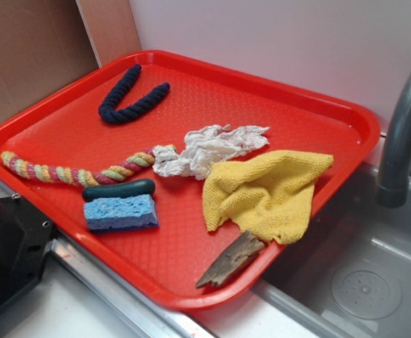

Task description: Grab the blue rope.

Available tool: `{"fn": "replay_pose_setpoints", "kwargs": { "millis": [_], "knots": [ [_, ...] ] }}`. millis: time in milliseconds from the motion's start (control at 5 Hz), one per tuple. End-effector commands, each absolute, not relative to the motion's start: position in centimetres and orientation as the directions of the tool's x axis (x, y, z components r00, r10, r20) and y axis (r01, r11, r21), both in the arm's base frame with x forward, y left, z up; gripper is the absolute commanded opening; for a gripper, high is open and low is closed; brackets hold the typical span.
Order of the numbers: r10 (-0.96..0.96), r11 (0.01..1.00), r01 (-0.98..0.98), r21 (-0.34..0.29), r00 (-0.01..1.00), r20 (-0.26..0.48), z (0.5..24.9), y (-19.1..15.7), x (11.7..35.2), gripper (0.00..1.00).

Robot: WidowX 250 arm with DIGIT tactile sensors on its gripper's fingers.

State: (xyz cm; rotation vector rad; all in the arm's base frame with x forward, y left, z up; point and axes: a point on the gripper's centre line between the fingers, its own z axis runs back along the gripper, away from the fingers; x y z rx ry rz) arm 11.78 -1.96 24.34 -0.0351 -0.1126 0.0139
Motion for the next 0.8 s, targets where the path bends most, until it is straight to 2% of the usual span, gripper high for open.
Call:
{"fn": "replay_pose_setpoints", "kwargs": {
  "millis": [0,200,400,600],
  "knots": [
    [0.016,0.999,-0.012,-0.036,0.994,0.112,24.3,-2.0,11.8,1.00],
    [0.077,0.995,-0.081,0.052,0.994,0.072,19.7,1.2,15.9,1.00],
    [0.169,0.985,-0.170,-0.001,0.978,0.120,15.7,3.1,20.2,1.00],
    [0.132,0.991,-0.131,-0.018,0.980,0.150,11.9,3.0,23.9,1.00]
  ]
}}
